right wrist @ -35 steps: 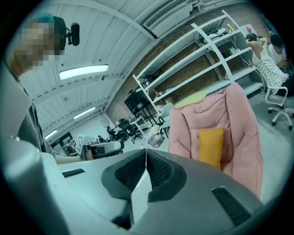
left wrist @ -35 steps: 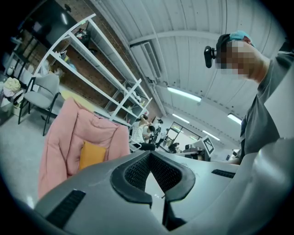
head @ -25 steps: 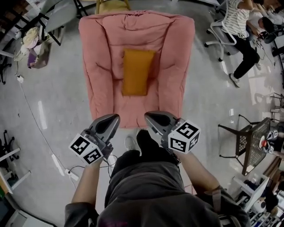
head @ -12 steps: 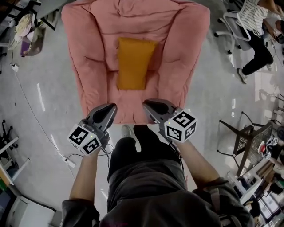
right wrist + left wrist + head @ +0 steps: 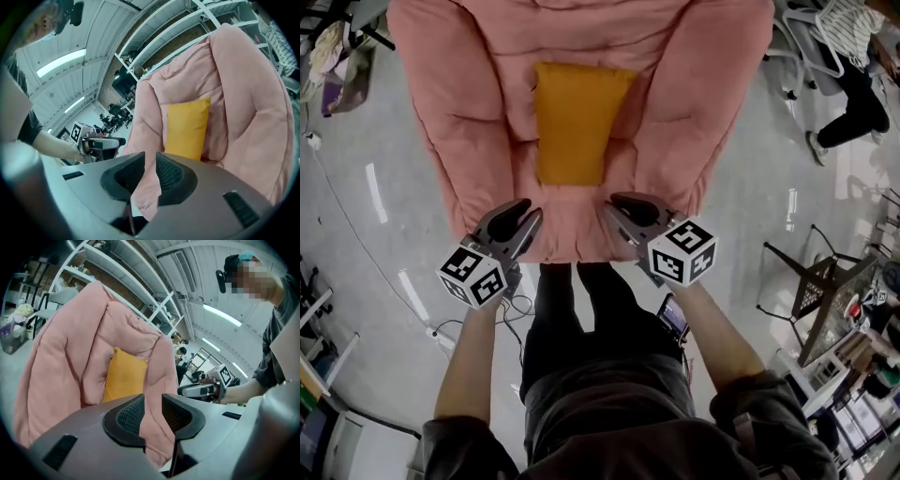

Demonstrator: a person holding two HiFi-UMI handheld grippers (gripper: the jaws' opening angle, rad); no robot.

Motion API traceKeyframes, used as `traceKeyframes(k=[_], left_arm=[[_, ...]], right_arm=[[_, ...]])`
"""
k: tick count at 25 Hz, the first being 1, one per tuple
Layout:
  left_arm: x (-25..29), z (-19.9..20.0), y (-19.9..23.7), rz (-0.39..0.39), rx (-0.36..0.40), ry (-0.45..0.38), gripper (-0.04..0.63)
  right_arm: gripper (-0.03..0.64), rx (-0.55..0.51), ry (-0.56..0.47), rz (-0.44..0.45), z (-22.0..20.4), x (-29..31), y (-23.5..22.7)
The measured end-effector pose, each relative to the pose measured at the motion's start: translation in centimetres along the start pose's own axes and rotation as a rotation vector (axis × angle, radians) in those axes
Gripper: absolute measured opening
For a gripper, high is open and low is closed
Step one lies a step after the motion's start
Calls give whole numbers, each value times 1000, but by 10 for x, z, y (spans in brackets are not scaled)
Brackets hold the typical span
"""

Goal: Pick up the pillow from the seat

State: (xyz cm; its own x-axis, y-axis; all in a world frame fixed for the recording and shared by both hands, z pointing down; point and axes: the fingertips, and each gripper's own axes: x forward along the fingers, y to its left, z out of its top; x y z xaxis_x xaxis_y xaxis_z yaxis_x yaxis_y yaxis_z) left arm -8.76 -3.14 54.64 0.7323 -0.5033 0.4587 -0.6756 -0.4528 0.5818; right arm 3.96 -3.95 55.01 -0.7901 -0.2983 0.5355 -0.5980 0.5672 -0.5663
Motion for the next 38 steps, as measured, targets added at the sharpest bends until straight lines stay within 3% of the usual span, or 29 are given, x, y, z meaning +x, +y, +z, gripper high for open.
traceKeyframes(k=[4, 13, 18, 22, 32, 38], left_arm=[[22, -20, 33, -16, -4, 69, 150], [66, -59, 86, -51, 31, 238, 271], [89, -86, 111, -28, 121, 370, 355], [99, -102, 124, -47, 174, 467, 385], [120, -137, 155, -13, 235, 597, 443], [126, -140, 170, -25, 204, 613, 444]], right_arm=[[118, 21, 26, -30, -14, 25, -27], [213, 35, 125, -45, -57, 78, -75], [262, -35, 207, -88, -78, 99, -104], [314, -118, 293, -133, -94, 115, -118], [331, -154, 365, -115, -120, 144, -135], [333, -152, 376, -89, -124, 162, -140]])
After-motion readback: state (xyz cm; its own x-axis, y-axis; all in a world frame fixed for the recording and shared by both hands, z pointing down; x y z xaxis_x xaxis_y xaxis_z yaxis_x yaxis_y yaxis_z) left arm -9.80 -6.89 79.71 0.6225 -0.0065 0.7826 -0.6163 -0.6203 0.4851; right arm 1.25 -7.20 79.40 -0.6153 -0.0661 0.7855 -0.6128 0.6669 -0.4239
